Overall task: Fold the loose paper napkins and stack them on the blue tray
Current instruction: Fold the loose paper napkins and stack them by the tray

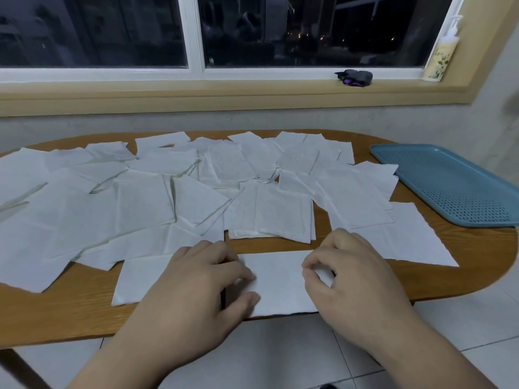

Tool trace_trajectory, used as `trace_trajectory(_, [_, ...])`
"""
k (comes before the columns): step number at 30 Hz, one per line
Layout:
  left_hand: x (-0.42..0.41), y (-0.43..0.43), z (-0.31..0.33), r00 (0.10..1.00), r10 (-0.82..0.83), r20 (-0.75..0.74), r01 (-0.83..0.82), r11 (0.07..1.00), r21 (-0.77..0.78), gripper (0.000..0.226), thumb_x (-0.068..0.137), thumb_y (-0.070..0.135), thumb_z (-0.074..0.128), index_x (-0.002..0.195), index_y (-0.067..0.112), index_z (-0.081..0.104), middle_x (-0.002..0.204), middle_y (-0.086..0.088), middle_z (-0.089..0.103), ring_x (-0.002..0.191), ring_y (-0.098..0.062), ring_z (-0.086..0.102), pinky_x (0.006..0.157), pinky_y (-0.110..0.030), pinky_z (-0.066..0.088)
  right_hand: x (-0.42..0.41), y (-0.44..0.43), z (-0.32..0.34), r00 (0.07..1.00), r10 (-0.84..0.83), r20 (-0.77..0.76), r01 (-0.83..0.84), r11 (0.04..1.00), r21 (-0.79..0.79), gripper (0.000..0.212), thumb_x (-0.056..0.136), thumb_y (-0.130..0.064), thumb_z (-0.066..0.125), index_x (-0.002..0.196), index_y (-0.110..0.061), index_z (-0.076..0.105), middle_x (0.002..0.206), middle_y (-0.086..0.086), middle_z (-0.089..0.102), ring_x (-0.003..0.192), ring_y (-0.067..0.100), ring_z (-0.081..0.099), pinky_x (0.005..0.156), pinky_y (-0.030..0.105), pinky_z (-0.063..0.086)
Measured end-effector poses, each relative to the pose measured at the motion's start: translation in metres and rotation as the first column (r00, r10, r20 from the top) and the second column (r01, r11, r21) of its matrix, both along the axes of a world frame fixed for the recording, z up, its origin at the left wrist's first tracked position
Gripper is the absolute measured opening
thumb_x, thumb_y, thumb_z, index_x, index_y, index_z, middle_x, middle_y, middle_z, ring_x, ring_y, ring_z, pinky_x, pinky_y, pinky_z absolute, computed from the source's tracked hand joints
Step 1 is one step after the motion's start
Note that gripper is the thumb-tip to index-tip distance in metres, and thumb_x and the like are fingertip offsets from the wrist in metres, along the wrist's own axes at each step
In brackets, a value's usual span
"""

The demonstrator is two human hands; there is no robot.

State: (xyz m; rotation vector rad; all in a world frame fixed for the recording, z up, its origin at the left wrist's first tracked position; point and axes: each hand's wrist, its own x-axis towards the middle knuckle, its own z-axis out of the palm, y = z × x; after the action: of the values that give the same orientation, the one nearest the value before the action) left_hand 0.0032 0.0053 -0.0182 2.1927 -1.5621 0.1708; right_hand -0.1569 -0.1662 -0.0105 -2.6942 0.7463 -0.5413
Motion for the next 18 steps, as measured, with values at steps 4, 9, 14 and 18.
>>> trace_trajectory(4, [0.002,0.000,0.000,1.000,0.012,-0.002,-0.012,1.000,0.000,0.032,0.081,0.064,0.050,0.097,0.043,0.068,0.092,0.027,0.049,0.091,0.000,0.049,0.083,-0.023,0.039,0.009,-0.003,0.002,0.997,0.015,0.077,-0.017,0.999,0.029,0.013,0.090,-0.031,0.060,0.095,-0.031,0.072,0.092,-0.023,0.049,0.097,-0.001,0.043,0.072,0.008,0.035])
trace_trajectory(9, [0.003,0.000,0.000,0.999,0.028,-0.024,-0.028,1.000,0.004,0.035,0.080,0.066,0.048,0.097,0.043,0.069,0.093,0.027,0.050,0.095,0.001,0.046,0.085,-0.017,0.034,0.048,-0.017,0.017,0.998,0.039,0.047,-0.040,0.999,0.024,0.021,0.094,-0.032,0.055,0.110,-0.034,0.069,0.109,-0.019,0.052,0.108,0.000,0.039,0.081,0.014,0.034])
trace_trajectory(14, [0.004,-0.001,0.001,0.999,0.019,-0.045,-0.018,1.000,0.004,0.039,0.079,0.067,0.046,0.098,0.042,0.069,0.093,0.026,0.050,0.095,0.000,0.044,0.086,-0.022,0.036,0.083,-0.022,0.026,0.992,0.051,-0.115,-0.052,0.999,-0.001,0.027,0.093,-0.042,0.055,0.118,-0.035,0.064,0.116,-0.014,0.052,0.119,0.010,0.042,0.092,0.030,0.043])
trace_trajectory(18, [0.004,-0.001,0.001,0.997,-0.007,-0.074,0.007,1.000,0.002,0.040,0.079,0.066,0.046,0.101,0.042,0.068,0.094,0.026,0.049,0.096,-0.001,0.046,0.090,-0.023,0.036,0.090,-0.022,0.020,0.991,0.031,-0.129,-0.030,0.999,0.011,0.017,0.091,-0.044,0.057,0.099,-0.034,0.068,0.102,-0.014,0.054,0.105,0.013,0.051,0.089,0.038,0.049])
